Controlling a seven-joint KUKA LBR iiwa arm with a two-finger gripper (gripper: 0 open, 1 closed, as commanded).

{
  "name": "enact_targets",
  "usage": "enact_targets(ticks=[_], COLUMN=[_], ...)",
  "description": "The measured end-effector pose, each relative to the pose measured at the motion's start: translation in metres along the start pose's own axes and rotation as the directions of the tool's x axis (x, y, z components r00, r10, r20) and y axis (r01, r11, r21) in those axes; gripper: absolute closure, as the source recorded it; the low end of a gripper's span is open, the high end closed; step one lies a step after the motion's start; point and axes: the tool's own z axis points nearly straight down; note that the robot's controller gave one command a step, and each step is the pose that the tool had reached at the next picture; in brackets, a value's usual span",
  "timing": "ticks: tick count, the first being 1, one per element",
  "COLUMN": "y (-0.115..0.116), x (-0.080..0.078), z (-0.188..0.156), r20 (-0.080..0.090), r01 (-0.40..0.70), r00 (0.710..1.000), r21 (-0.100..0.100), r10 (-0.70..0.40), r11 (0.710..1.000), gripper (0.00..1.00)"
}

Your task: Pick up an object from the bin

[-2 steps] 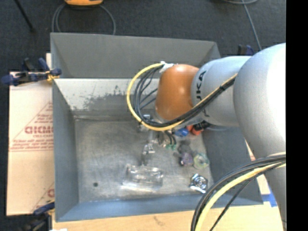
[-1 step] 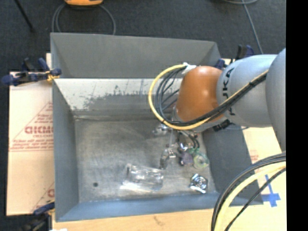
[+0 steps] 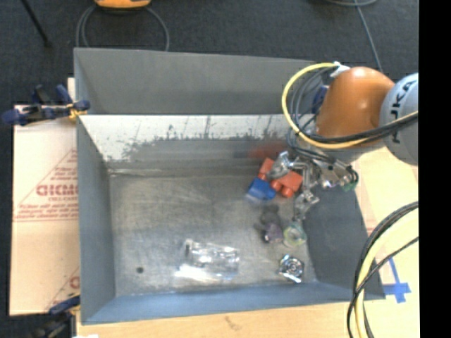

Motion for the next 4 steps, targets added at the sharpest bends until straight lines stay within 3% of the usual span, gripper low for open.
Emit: enact_targets(ticks=[1,2,3,4], y=[0.007,0.009,-0.002,-0.005], x=[0.046,0.005,0.008,0.006], z=[0.038,0.041,0.037,-0.071], r20=[0.018,0.005,-0.010,0.004], r01=[-0.038,0.483,0.481,0.477], r00=[0.999,0.876,0.877,0.879], r21=[0.005,-0.018,-0.005,0.003], r10=[0.038,-0.483,-0.481,-0.477], r11=[0.999,0.875,0.877,0.879], gripper=[0.00,0.00,1.00,1.00])
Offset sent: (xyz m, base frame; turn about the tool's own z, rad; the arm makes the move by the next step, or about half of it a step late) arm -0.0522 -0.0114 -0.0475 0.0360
